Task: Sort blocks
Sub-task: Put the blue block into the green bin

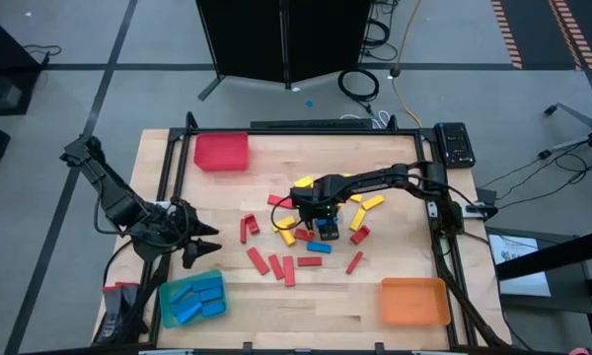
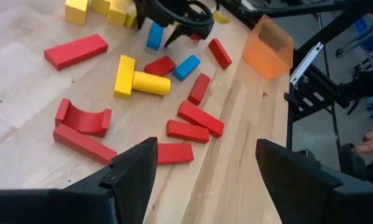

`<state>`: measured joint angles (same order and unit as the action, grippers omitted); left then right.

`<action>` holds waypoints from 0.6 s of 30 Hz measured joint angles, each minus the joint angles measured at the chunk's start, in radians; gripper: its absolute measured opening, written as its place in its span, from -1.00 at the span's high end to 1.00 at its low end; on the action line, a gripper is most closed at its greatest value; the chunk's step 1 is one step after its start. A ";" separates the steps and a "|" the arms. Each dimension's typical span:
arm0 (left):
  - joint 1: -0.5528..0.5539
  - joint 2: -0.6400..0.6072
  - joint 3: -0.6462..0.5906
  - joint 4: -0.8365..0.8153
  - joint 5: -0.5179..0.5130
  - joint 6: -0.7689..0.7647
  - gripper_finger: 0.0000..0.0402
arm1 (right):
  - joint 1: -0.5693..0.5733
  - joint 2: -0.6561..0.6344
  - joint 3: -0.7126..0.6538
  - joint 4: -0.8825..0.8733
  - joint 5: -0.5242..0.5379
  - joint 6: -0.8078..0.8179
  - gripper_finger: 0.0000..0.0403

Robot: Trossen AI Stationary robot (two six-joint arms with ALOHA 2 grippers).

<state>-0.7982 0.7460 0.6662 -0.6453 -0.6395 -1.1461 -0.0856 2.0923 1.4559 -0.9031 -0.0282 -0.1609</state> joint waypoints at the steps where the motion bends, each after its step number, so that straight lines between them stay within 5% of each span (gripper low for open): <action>1: 0.000 0.000 0.000 0.002 -0.004 0.000 -0.38 | 0.001 -0.001 -0.005 0.004 0.004 -0.001 -0.44; 5: 0.000 0.001 0.000 0.002 -0.021 0.000 -0.38 | 0.003 -0.002 -0.026 0.016 0.024 0.003 -0.21; 12: 0.000 0.001 0.000 0.009 -0.029 -0.001 -0.38 | 0.003 -0.001 -0.037 0.031 0.020 0.009 0.60; 18: 0.000 0.001 0.000 0.035 -0.066 0.000 -0.38 | 0.003 -0.009 -0.021 0.035 0.020 0.050 0.60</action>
<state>-0.7979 0.7467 0.6659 -0.6103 -0.7051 -1.1465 -0.0826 2.0831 1.4344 -0.8685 -0.0083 -0.1112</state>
